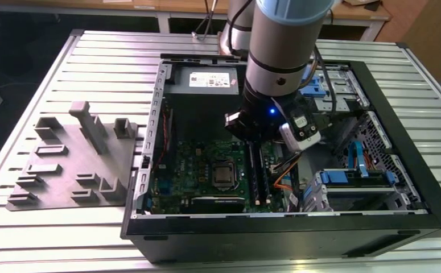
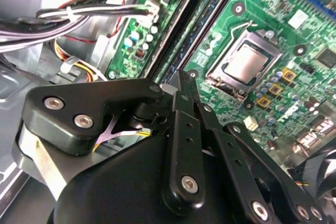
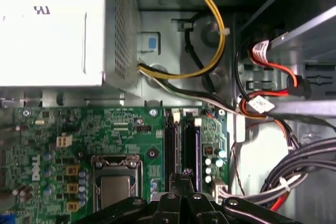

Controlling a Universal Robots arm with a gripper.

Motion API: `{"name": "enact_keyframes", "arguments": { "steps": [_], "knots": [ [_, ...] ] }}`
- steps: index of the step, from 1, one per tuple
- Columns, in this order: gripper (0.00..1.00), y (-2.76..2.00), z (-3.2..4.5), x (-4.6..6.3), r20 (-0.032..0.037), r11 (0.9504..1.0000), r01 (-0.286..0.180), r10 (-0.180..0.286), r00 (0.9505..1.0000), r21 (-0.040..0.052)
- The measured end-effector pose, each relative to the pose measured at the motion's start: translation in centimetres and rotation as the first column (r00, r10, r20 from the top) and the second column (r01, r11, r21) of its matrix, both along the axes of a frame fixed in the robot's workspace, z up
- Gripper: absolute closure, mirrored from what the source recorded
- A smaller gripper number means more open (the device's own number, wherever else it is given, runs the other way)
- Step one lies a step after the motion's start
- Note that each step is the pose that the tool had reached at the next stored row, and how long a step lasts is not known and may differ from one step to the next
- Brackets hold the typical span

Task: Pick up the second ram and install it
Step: 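Press down the second ram until it locks into place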

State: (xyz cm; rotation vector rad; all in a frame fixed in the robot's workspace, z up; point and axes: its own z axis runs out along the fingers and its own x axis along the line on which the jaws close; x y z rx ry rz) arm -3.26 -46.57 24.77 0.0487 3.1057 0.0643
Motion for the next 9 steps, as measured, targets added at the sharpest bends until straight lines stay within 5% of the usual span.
{"name": "enact_keyframes", "arguments": {
  "steps": [9],
  "knots": [
    [0.93,1.57,-0.40,0.0,-0.0001,1.0000,0.000,0.000,1.0000,-0.0002]
  ]
}}
